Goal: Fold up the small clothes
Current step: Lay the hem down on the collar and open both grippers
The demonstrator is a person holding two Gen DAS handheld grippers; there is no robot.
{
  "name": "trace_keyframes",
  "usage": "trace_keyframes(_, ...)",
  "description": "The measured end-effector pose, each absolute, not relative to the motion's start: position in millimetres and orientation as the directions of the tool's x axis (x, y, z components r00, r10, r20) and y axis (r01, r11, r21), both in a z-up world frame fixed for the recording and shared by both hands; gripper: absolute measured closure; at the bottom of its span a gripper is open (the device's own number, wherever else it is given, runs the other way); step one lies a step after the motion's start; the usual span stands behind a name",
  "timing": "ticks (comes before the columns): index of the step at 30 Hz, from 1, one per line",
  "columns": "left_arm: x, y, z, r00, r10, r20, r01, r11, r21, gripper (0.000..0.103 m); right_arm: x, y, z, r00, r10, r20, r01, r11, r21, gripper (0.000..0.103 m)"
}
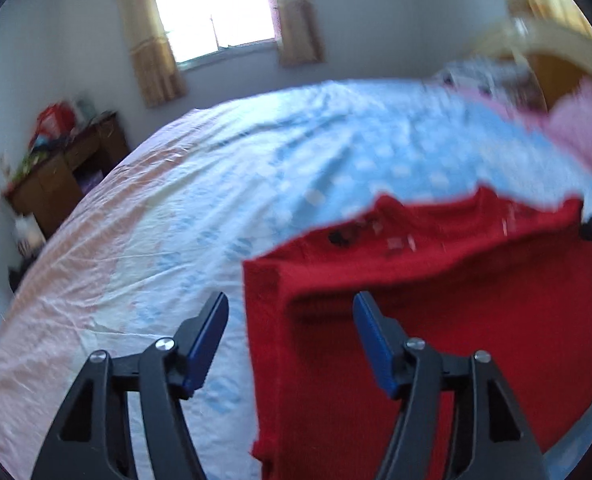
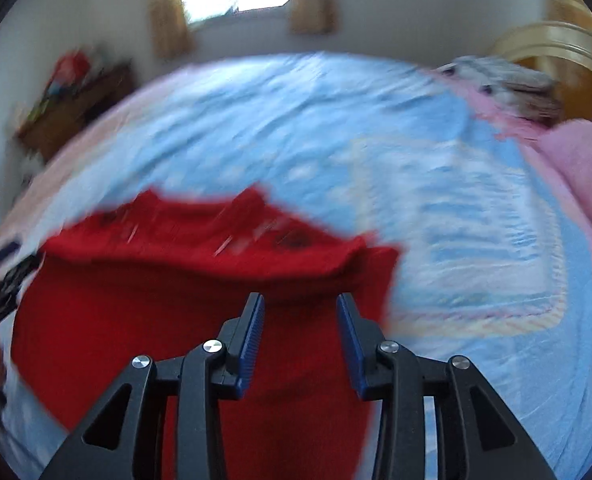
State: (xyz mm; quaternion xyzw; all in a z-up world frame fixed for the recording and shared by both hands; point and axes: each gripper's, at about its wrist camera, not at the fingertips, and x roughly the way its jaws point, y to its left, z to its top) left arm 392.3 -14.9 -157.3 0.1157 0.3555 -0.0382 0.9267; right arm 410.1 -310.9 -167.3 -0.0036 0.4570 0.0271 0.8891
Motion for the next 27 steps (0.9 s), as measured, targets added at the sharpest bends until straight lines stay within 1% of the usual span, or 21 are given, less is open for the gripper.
trace_keyframes(1,396.6,-19.6,-162.6,0.732,0.032,-0.681,0.157,0.964,0.215,0.035,415.3,-298.7,-175.1,0.536,0.051,-0.842,-0.096,0.995,-0.001,0.062)
trace_keyframes(3,409.5,-22.5,-170.5,0.722,0.121,-0.681,0.108,0.953,0.284,0.034,424.8,-282.9,-184.3,0.517,0.022,-0.856,-0.128,0.99,-0.052,0.062)
trace_keyframes(4,417.0,-20.0,-171.8,0.718,0.148,-0.68,0.076,0.955,0.288,0.034,433.5,-276.6,-185.5,0.532,-0.008,-0.847,-0.126,0.988,-0.088,0.062)
trace_keyframes(6,430.8,-6.5,-173.2,0.703,0.199,-0.683,-0.007,0.962,0.273,0.034,451.0,-274.7,-182.1,0.563,-0.031,-0.826,-0.102,0.989,-0.107,0.062)
trace_keyframes(8,438.2,10.6,-170.3,0.688,0.225,-0.69,-0.08,0.968,0.236,0.034,464.2,-280.1,-170.2,0.633,-0.092,-0.768,-0.033,0.989,-0.146,0.062)
trace_keyframes(9,438.7,19.4,-168.4,0.68,0.219,-0.7,-0.102,0.973,0.206,0.033,465.8,-287.4,-161.1,0.663,-0.096,-0.742,0.008,0.993,-0.121,0.062)
trace_keyframes(10,437.3,26.0,-166.8,0.676,0.203,-0.708,-0.109,0.978,0.176,0.033,464.6,-291.5,-156.9,0.671,-0.079,-0.737,0.019,0.996,-0.089,0.061)
trace_keyframes(11,433.6,31.5,-165.8,0.676,0.186,-0.713,-0.109,0.982,0.153,0.031,459.5,-299.4,-151.4,0.684,-0.033,-0.729,0.023,0.999,-0.024,0.059)
trace_keyframes(12,429.2,34.9,-165.8,0.678,0.183,-0.712,-0.105,0.983,0.153,0.03,454.6,-302.7,-149.3,0.69,-0.011,-0.723,0.02,1.0,0.004,0.05)
trace_keyframes(13,423.2,36.3,-165.8,0.681,0.183,-0.709,-0.095,0.982,0.162,0.029,446.4,-306.9,-147.9,0.698,0.01,-0.716,0.011,1.0,0.025,0.048)
trace_keyframes(15,408.9,35.5,-165.0,0.695,0.164,-0.7,-0.075,0.985,0.156,0.028,432.8,-310.1,-149.5,0.699,0.009,-0.715,0.003,1.0,0.016,0.048)
trace_keyframes(16,403.2,35.3,-164.2,0.704,0.156,-0.693,-0.071,0.986,0.15,0.026,422.4,-313.3,-150.8,0.699,0.01,-0.715,-0.001,1.0,0.012,0.048)
trace_keyframes(17,400.1,34.1,-162.8,0.713,0.164,-0.682,-0.079,0.985,0.154,0.02,416.3,-315.1,-152.6,0.698,0.014,-0.716,-0.005,1.0,0.014,0.048)
trace_keyframes(19,406.9,29.2,-159.8,0.723,0.169,-0.669,-0.071,0.983,0.172,0.014,403.7,-316.3,-156.2,0.692,0.023,-0.722,-0.013,1.0,0.019,0.048)
trace_keyframes(21,422.5,22.4,-154.9,0.726,0.195,-0.66,-0.071,0.975,0.21,0.014,396.1,-314.7,-158.4,0.685,0.021,-0.728,-0.015,1.0,0.015,0.048)
trace_keyframes(23,437.3,22.0,-146.3,0.727,0.192,-0.66,-0.079,0.977,0.197,0.014,391.0,-313.1,-161.3,0.681,0.023,-0.732,-0.02,1.0,0.012,0.048)
trace_keyframes(25,446.2,29.4,-138.1,0.724,0.223,-0.653,-0.134,0.974,0.185,0.014,380.1,-309.4,-161.8,0.68,0.039,-0.732,-0.038,0.999,0.018,0.048)
trace_keyframes(27,444.8,36.4,-137.9,0.708,0.233,-0.667,-0.161,0.972,0.169,0.014,368.6,-308.1,-163.3,0.678,0.056,-0.733,-0.065,0.998,0.016,0.048)
